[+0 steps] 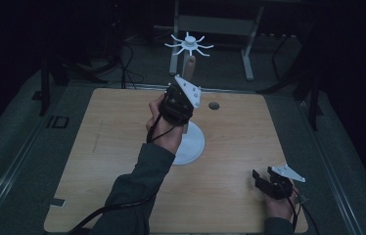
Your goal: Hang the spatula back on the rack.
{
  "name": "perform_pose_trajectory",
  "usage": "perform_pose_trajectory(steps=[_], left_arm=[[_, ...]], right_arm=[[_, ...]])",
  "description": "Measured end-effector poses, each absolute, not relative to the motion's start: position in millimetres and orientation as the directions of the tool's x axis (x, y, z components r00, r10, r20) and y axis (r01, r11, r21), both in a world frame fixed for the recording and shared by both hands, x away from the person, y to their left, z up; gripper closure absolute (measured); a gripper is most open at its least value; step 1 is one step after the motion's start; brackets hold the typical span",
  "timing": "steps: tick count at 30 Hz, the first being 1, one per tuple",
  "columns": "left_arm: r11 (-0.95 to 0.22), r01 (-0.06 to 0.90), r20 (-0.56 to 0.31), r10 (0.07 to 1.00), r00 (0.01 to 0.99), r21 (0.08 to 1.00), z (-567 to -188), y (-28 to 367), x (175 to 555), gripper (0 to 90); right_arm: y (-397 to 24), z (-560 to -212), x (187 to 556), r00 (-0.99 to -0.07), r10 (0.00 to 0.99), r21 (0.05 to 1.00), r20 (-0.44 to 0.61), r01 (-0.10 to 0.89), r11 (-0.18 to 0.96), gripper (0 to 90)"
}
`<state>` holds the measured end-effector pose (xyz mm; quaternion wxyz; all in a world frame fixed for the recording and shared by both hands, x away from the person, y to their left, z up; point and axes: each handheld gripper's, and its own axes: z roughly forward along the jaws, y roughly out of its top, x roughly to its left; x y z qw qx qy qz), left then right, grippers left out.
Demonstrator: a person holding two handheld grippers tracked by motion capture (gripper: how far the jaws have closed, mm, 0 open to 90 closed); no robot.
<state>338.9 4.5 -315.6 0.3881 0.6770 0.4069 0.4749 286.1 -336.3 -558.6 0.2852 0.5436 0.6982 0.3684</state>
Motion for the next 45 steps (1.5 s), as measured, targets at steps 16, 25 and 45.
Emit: perform_pose_trajectory(steps=[16,25,45], left_arm=[[-0.364,0.161,0.322,0.917,0.236,0.918,-313.9,5.7,340.1,64.5],[-0.354,0.151,0.309,0.916,0.257,0.923,-315.9,5.9,340.0,59.6],[-0.334,0.089,0.293,0.905,0.308,0.938,-308.1,3.8,329.5,45.2]], right_arm=[[-336.5,-558.7,286.2,-0.250,0.968,0.823,0.004,0.550,0.138,34.2],[-336.6,-558.7,286.1,-0.251,0.968,0.823,0.005,0.551,0.139,34.1],[-336.6,-558.7,286.0,-0.248,0.969,0.821,0.004,0.554,0.138,33.1]])
